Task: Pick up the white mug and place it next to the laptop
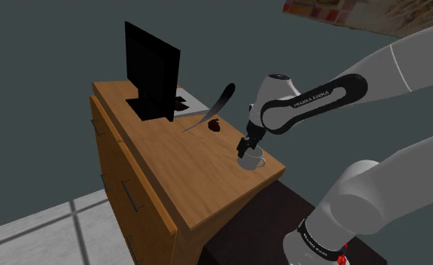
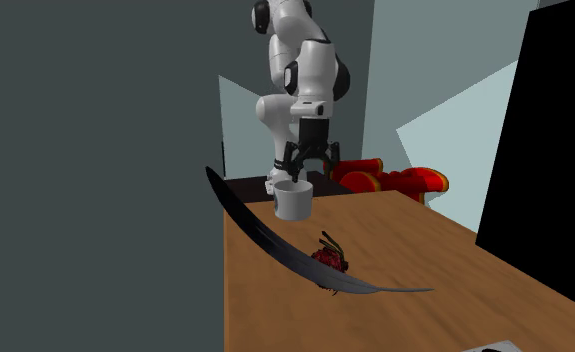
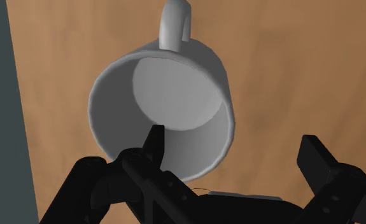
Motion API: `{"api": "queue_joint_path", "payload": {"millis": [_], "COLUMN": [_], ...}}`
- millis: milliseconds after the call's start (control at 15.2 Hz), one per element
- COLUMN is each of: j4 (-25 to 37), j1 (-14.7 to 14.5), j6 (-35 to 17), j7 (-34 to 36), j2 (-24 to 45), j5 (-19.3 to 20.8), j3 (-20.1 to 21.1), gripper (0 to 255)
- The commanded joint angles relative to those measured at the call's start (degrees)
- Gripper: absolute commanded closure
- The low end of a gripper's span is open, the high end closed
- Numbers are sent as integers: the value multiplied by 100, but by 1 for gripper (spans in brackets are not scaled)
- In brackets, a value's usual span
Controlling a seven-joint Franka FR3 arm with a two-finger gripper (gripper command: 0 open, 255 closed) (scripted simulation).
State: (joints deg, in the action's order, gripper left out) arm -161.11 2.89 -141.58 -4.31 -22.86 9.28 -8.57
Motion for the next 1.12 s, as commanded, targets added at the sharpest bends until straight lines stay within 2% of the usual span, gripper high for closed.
{"api": "queue_joint_path", "payload": {"millis": [0, 330, 792, 858, 1056], "j4": [-78, -151, -151, -151, -151], "j1": [15, 25, 25, 25, 25], "j6": [-284, -791, -789, -789, -789], "j7": [-4, 6, 5, 5, 5], "j2": [193, 626, 625, 625, 625], "j5": [27, 54, 54, 54, 54], "j3": [-26, -60, -59, -59, -59], "gripper": [0, 0, 0, 255, 255]}}
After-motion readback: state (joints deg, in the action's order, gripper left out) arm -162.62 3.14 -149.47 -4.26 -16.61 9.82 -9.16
